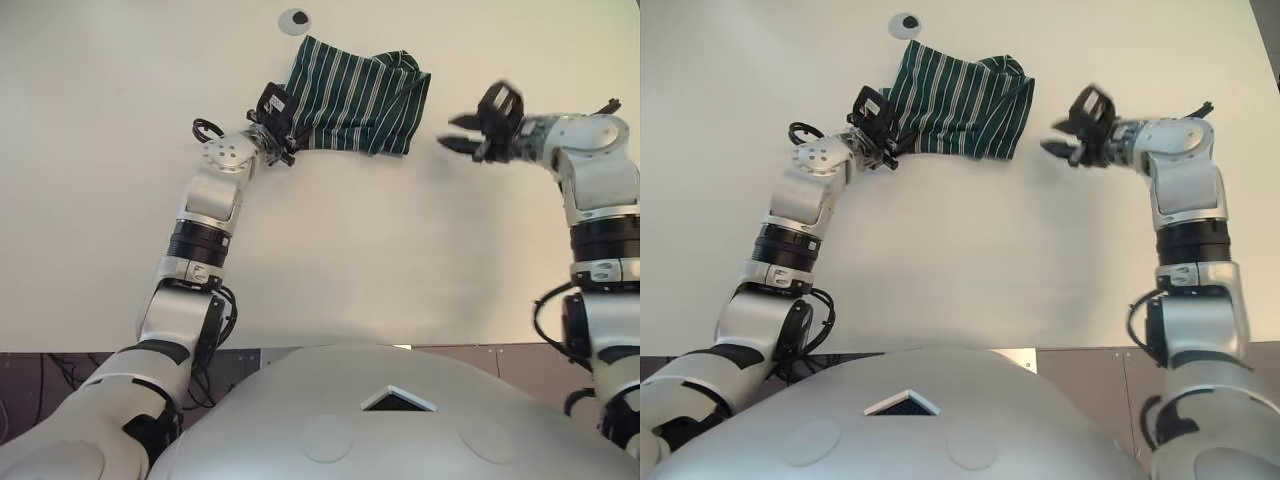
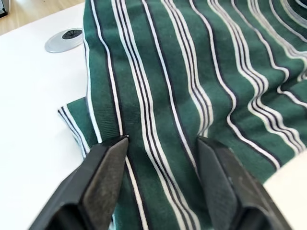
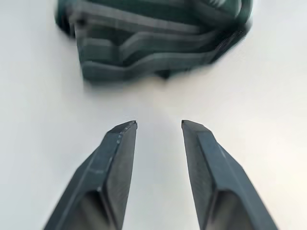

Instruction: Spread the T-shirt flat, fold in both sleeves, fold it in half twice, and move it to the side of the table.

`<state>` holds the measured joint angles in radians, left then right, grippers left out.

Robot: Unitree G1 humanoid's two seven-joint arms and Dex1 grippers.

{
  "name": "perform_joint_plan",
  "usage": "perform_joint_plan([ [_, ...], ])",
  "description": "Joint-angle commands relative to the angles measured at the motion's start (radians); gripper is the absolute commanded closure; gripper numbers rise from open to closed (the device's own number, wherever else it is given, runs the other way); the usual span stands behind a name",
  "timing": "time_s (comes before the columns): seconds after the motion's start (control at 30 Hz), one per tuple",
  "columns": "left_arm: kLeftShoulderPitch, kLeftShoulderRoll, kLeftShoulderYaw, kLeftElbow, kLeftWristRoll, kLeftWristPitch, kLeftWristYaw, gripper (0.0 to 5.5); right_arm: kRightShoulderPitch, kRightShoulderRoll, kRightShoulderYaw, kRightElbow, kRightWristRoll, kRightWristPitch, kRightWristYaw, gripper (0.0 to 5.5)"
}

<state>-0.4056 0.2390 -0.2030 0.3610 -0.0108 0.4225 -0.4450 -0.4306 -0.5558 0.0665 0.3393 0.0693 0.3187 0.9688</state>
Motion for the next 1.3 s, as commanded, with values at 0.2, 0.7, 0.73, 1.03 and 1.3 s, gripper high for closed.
perform_joint_plan([
  [0.2, 0.019, -0.058, 0.135, -0.088, -0.120, -0.207, -0.006, 2.97, 0.025, 0.212, -0.194, -0.075, 0.157, 0.027, -0.321, 4.57],
  [0.7, -0.262, -0.125, 0.041, 0.484, -0.005, -0.283, -0.049, 1.79, 0.003, 0.303, -0.221, 0.000, 0.242, 0.008, -0.435, 4.63],
  [0.73, -0.273, -0.125, 0.032, 0.535, 0.010, -0.285, -0.059, 1.79, 0.001, 0.301, -0.220, 0.011, 0.244, 0.007, -0.436, 4.63],
  [1.03, -0.456, -0.238, 0.033, 0.789, 0.021, -0.236, -0.163, 1.79, -0.065, 0.294, -0.179, 0.015, 0.228, 0.011, -0.455, 4.63],
  [1.3, -0.437, -0.228, 0.162, 0.559, -0.035, -0.422, -0.003, 1.76, -0.076, 0.318, -0.157, -0.038, 0.274, 0.042, -0.430, 4.47],
])
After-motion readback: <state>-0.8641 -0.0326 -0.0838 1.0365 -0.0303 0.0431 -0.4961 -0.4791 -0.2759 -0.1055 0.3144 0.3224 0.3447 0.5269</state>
